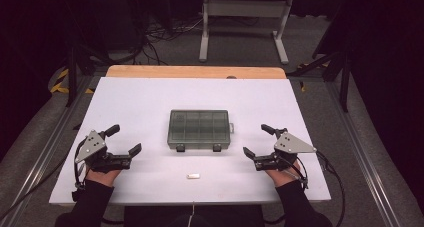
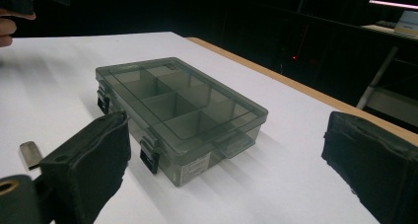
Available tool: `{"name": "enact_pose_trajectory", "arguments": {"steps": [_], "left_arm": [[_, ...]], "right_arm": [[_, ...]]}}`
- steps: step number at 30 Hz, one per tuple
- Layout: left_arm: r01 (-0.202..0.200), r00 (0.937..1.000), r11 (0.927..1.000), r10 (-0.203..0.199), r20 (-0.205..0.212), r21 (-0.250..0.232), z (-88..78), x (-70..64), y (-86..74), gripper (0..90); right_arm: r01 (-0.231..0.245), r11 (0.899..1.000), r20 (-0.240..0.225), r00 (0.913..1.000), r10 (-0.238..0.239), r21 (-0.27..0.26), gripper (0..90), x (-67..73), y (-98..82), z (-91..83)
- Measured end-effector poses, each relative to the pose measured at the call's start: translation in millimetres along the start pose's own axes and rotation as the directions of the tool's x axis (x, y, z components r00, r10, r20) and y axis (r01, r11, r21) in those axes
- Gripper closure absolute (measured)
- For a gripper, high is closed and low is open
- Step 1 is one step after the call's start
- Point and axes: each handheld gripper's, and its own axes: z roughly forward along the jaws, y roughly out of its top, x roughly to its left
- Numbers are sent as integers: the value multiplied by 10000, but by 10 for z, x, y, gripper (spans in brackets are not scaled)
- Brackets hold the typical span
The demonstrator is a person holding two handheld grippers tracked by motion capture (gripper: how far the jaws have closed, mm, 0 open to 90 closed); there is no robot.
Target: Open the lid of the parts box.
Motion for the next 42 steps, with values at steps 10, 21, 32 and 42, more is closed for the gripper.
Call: {"name": "enact_pose_trajectory", "arguments": {"steps": [10, 21, 32, 42], "left_arm": [[-71, 10000, 10000, 71, 37, 65, 22, -38, 5, 5], [-210, 9997, 9995, 207, 113, 224, 15, -60, 31, 14], [-438, 9982, 9972, 411, 437, 608, 127, -76, 159, 42], [-260, 9924, 9957, 150, 1220, 889, 245, -92, 279, 96]], "right_arm": [[47, 10000, 85, 10000, -47, -33, 4, 21, 22, -6], [-109, 9998, -14, 9999, 109, 163, 32, 69, 60, -19], [-320, 9977, -822, 9959, 369, 605, 217, 49, 177, 42], [-285, 9952, -1073, 9935, 385, 932, 239, 19, 264, 194]]}}
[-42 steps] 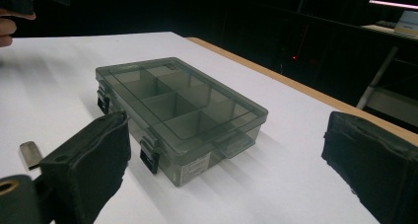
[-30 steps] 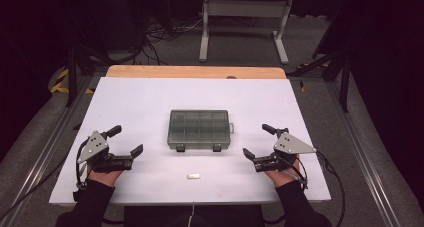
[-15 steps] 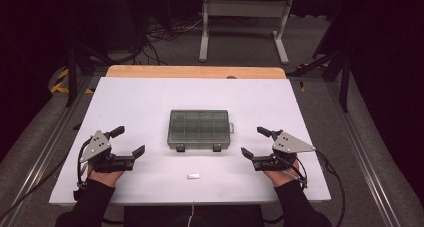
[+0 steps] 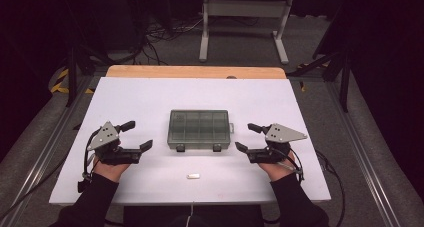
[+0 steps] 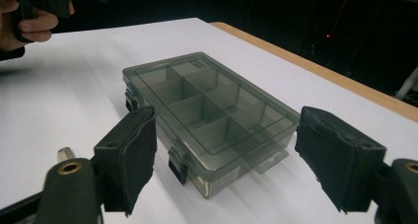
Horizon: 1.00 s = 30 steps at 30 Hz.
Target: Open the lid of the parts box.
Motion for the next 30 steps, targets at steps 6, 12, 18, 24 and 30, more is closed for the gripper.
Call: {"name": "enact_pose_trajectory", "arguments": {"steps": [6, 12, 18, 24, 30], "left_arm": [[69, 9987, 9998, -79, 509, 192, 121, 16, 73, 112], [106, 9971, 9991, -136, 750, 400, 243, 46, 113, 122], [-170, 9965, 9982, 123, 829, 569, 317, 36, 155, 148], [-340, 9953, 9923, 227, 944, 1192, 444, 62, 210, 144], [-309, 9940, 9854, 127, 1088, 1673, 475, 69, 231, 141]], "right_arm": [[238, 9996, -3, 9997, -238, 164, 272, 3, 86, 64], [289, 9992, -196, 9994, -284, 291, 282, -23, 117, 103], [394, 9977, -412, 9985, -372, 550, 281, -14, 140, 194], [538, 9955, -250, 9983, -520, 778, 281, -23, 192, 271], [537, 9904, -366, 9981, -494, 1278, 273, -26, 170, 369]]}}
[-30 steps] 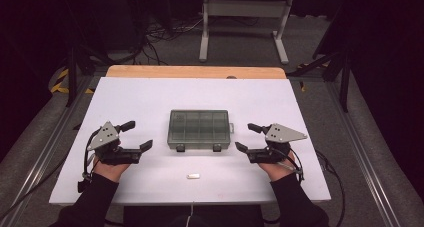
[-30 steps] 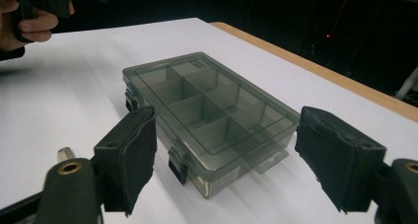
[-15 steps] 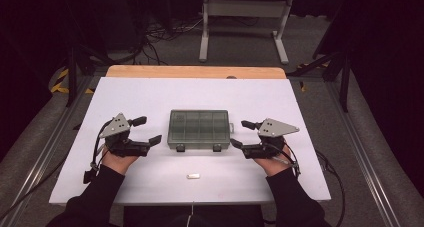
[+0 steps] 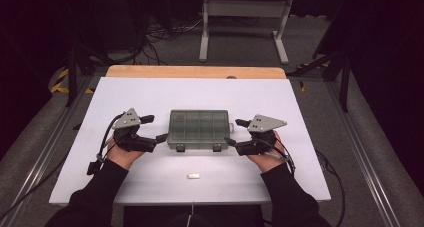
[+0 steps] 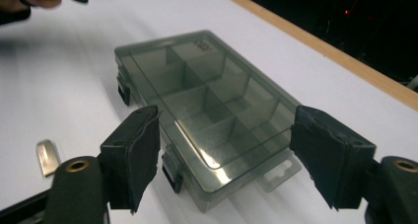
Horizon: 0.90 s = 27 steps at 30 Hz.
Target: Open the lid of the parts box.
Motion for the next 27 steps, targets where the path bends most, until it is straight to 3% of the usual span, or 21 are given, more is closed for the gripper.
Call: {"name": "enact_pose_trajectory", "arguments": {"steps": [3, 8, 10, 17, 23, 27], "left_arm": [[-200, 9997, 9989, 205, -117, 414, 34, -26, -18, 143], [-314, 9995, 9971, 319, -51, 697, 73, -46, -21, 152], [-205, 9998, 9958, 201, 48, 895, 93, -34, -32, 153], [345, 9971, 9896, -435, 617, 1394, 165, 20, -72, 182], [83, 9970, 9796, -235, 732, 2006, 208, -9, -100, 245], [131, 9969, 9763, -296, 734, 2159, 229, -3, -116, 256]], "right_arm": [[44, 9997, 30, 10000, -44, 241, 273, 20, -30, 14], [-143, 9993, -54, 9999, 145, 343, 278, 1, -45, 5], [-220, 9986, 40, 9998, 219, 484, 283, -12, -60, 15], [-558, 9926, -289, 9978, 592, 1075, 317, -40, -102, 79], [-693, 9851, -442, 9960, 772, 1574, 347, -33, -132, 117], [-753, 9780, -449, 9953, 855, 1943, 357, -26, -171, 147]]}}
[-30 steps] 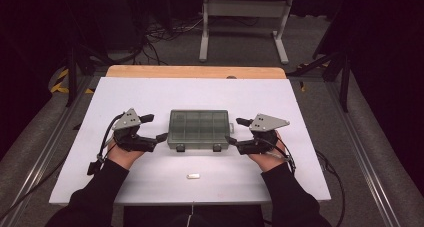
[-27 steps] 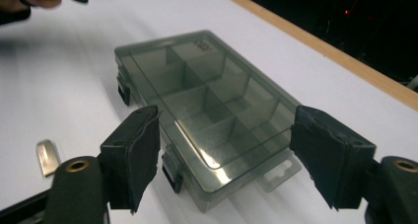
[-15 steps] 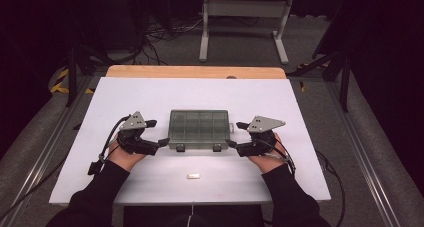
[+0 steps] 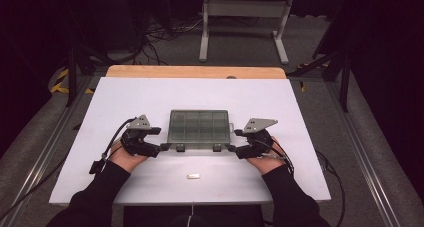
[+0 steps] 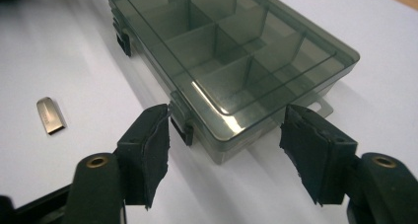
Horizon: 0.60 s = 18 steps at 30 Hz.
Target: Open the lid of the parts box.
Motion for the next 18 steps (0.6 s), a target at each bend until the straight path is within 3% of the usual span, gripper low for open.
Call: {"name": "enact_pose_trajectory", "arguments": {"steps": [11, 18], "left_arm": [[40, 9999, 9995, -46, 163, 327, 70, 31, -60, 299], [124, 9990, 9993, -138, 416, 339, 92, 54, -98, 369]], "right_arm": [[-161, 9980, -64, 9998, 165, 604, 389, 10, -114, 97], [-339, 9970, -147, 9993, 350, 697, 441, -2, -153, 131]]}}
